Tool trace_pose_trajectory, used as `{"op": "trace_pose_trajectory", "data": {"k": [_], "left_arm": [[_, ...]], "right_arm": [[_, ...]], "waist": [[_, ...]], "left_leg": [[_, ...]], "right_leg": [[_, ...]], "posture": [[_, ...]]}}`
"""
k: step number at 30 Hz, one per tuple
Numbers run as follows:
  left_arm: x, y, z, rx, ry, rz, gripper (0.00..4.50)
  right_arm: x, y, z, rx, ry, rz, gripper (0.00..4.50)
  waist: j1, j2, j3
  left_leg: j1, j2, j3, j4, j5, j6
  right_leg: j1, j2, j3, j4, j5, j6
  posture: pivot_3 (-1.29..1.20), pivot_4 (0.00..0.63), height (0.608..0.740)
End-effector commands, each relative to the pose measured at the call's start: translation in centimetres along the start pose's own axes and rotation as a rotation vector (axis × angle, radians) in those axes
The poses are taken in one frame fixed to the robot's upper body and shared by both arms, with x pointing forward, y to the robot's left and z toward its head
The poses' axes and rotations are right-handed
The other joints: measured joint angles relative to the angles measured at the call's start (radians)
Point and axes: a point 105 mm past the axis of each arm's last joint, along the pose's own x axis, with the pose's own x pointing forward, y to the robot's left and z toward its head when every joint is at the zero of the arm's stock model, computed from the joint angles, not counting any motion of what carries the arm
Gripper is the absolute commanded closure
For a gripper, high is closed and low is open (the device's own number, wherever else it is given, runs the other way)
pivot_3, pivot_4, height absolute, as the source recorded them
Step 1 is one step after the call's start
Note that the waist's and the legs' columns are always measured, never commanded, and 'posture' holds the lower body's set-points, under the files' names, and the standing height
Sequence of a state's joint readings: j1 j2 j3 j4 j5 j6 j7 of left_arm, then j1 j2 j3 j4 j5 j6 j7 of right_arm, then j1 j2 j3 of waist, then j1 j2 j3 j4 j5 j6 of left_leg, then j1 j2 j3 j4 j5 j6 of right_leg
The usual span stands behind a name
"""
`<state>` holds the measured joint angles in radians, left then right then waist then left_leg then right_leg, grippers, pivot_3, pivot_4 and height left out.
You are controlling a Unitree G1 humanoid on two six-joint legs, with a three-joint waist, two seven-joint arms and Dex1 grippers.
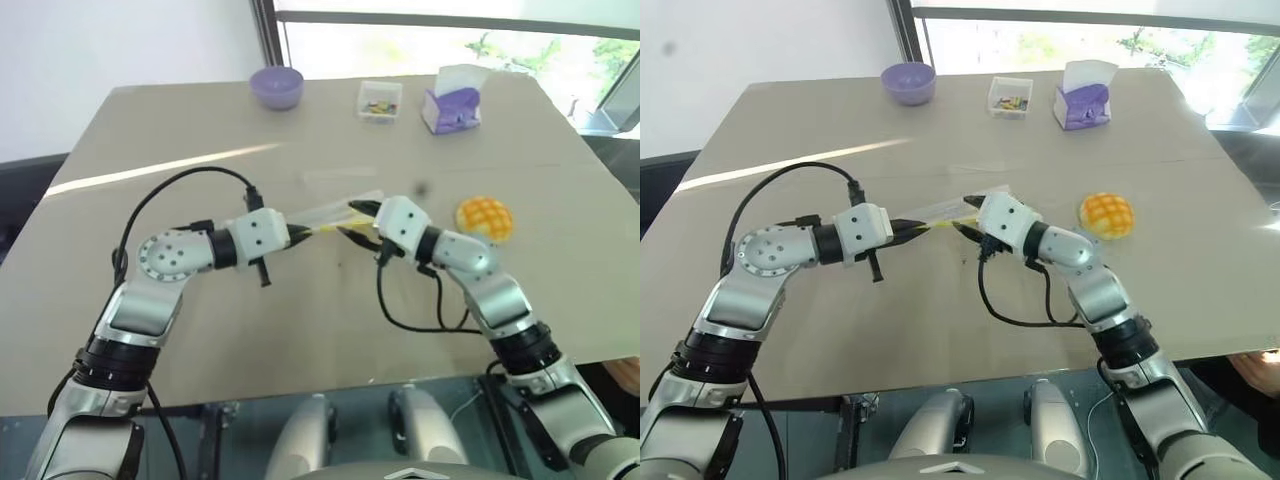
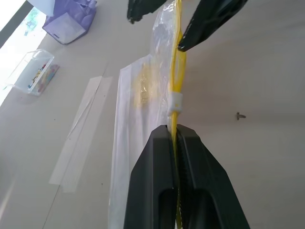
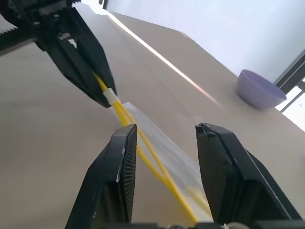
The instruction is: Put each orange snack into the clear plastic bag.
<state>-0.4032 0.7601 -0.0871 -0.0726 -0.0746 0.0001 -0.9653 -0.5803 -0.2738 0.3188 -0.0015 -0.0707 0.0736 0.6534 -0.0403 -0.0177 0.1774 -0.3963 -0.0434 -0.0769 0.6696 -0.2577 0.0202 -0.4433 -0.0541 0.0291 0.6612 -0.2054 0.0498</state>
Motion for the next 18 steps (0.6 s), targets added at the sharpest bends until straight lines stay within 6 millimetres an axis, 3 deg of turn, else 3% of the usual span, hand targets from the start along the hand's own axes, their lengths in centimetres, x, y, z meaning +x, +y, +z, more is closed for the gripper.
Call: {"op": "trace_pose_trajectory", "data": {"k": [1, 7, 18], "left_arm": [[-0.23, 0.78, 0.80, 0.055, -0.022, 0.014, 4.50], [-0.17, 0.80, 0.74, 0.066, -0.024, 0.015, 4.50], [-0.21, 0.66, 0.51, 0.064, -0.021, 0.021, 4.50]], "right_arm": [[0.56, -0.74, 1.09, -0.070, -0.038, -0.027, 2.33], [0.79, -0.19, 0.49, -0.129, -0.011, 0.026, 2.33], [-0.17, -0.24, 1.15, -0.159, -0.034, 0.065, 2.33]], "waist": [[0.000, 0.000, 0.000], [0.000, 0.000, 0.000], [0.000, 0.000, 0.000]], "left_leg": [[0.000, 0.000, 0.000, 0.000, 0.000, 0.000], [0.000, 0.000, 0.000, 0.000, 0.000, 0.000], [0.000, 0.000, 0.000, 0.000, 0.000, 0.000]], "right_leg": [[0.000, 0.000, 0.000, 0.000, 0.000, 0.000], [0.000, 0.000, 0.000, -0.001, 0.000, 0.000], [0.000, 0.000, 0.000, -0.001, 0.000, 0.000]], "posture": [[0.00, 0.150, 0.740], [0.00, 0.150, 0.740], [0.00, 0.150, 0.740]]}}
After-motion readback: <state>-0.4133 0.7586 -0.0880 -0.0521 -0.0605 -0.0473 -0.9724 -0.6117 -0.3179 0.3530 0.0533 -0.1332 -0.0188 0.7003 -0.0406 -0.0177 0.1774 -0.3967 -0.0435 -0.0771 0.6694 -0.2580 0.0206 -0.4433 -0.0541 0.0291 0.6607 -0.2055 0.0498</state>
